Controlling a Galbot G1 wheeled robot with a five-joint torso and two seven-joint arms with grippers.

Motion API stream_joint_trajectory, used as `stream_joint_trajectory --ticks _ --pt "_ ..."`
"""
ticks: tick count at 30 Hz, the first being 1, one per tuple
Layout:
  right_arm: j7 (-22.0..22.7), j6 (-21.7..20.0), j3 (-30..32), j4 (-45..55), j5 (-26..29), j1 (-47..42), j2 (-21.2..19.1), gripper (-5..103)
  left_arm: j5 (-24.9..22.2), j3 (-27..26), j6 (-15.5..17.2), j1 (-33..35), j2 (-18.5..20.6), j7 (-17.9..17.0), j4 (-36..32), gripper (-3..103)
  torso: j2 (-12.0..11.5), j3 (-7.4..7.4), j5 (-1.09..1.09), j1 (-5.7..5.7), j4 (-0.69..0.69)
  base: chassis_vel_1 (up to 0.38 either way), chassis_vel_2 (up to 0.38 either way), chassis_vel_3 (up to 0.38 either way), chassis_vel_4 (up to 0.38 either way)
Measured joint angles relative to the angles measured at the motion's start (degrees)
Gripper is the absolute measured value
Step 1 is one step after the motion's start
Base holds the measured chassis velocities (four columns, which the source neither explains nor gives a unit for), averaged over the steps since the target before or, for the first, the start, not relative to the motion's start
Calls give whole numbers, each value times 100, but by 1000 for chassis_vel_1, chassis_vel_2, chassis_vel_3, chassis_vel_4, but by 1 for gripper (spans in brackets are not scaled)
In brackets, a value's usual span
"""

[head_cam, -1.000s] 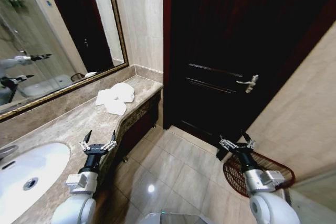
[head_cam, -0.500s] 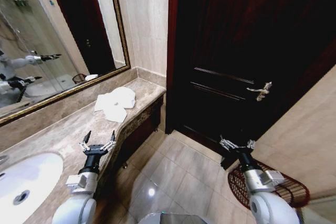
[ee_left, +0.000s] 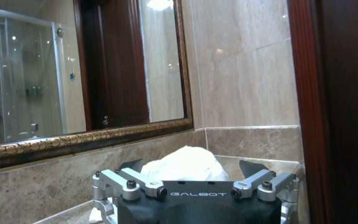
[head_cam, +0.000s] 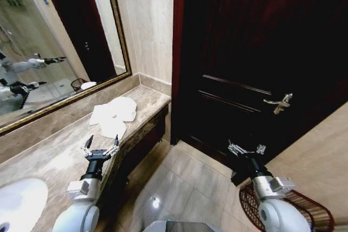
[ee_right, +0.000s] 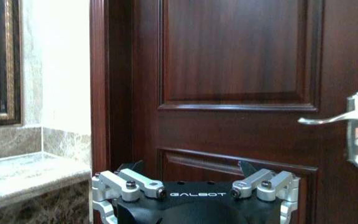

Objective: Discard the used towel into the hamper.

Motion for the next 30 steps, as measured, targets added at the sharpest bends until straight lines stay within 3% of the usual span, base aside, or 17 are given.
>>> stream_joint_trajectory --ticks 3,5,6,7,9,10,11,12,15,16,18,21,23,30 --pt "8 -55 -5 13 -14 10 3 100 -29 17 210 -28 45 -111 -55 100 0 0 1 1 1 -59 74 55 -25" --pt "8 -25 6 -18 -36 28 5 100 -147 33 556 -59 162 -254 -170 100 0 0 0 -1 -2 -23 29 2 1" --pt "15 1 18 -52 -45 47 7 100 -356 24 881 -102 298 -322 -276 100 1 -1 -1 -3 0 0 0 0 0" --pt "15 1 18 -52 -45 47 7 100 -356 24 881 -102 298 -322 -276 100 1 -1 -1 -3 0 0 0 0 0" --pt "26 14 44 -96 -56 53 2 100 -854 4 1434 -241 588 -467 -410 100 1 -2 0 -6 1 27 -12 -14 22" --pt "27 16 53 -104 -58 51 -2 100 -963 -2 1542 -288 658 -504 -423 100 2 -2 0 -6 1 54 -24 -31 43" --pt "39 30 87 -134 -60 36 -19 100 -1345 -40 1894 -497 925 -642 -445 100 2 -2 -2 -6 1 0 0 0 0" --pt "39 30 87 -134 -60 36 -19 100 -1345 -40 1894 -497 925 -642 -445 100 2 -2 -2 -6 1 0 0 0 0" --pt "94 49 136 -225 -107 82 -89 100 -2264 -350 2616 -1050 1629 -820 -259 100 1 -1 -2 -5 -3 0 0 0 0" --pt "94 49 136 -225 -107 82 -89 100 -2264 -350 2616 -1050 1629 -820 -259 100 1 -1 -2 -5 -3 0 0 0 0" --pt "114 77 113 -347 -327 210 -152 100 -2669 -569 2820 -1388 2163 -869 161 100 1 -1 -1 -3 3 0 0 0 0" --pt "132 103 111 -410 -445 229 -171 100 -2864 -578 2926 -1649 2494 -918 460 100 1 0 -2 -2 1 0 0 0 0" --pt "185 114 106 -478 -545 238 -193 100 -3221 -403 3208 -2162 2957 -1061 930 100 1 0 -2 -2 0 0 0 0 0" --pt "309 113 95 -514 -655 287 -165 100 -3646 303 3848 -3134 3610 -1063 1741 100 1 0 -3 -2 -1 0 0 0 0"
